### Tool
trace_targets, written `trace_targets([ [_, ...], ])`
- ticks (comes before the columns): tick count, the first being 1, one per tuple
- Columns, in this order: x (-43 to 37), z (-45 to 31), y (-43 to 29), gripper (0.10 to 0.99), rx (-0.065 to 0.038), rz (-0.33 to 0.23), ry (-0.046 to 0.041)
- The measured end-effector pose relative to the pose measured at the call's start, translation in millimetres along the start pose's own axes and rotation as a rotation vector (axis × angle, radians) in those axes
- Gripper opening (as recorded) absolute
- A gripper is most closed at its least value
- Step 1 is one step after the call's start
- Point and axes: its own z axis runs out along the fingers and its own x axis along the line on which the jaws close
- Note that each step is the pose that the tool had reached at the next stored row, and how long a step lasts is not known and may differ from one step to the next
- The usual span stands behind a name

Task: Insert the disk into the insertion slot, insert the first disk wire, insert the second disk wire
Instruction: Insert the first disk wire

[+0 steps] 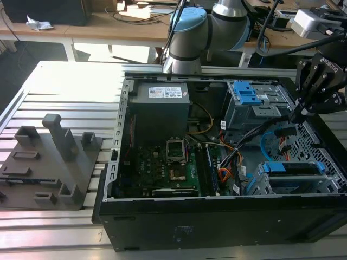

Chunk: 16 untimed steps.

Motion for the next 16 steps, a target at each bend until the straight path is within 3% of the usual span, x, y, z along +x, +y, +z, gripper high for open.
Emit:
trace_targets([
  [8, 0.0, 0.0, 0.0, 0.114, 0.000, 0.000, 0.0000],
  [9, 0.0, 0.0, 0.0, 0.169, 0.000, 0.000, 0.0000],
  [10, 0.0, 0.0, 0.0, 0.169, 0.000, 0.000, 0.0000],
  [11, 0.0, 0.0, 0.0, 0.298, 0.000, 0.000, 0.0000],
  [12, 0.0, 0.0, 0.0, 0.361, 0.000, 0.000, 0.0000],
  [16, 0.0, 0.1, 0.0, 0.361, 0.000, 0.000, 0.0000],
])
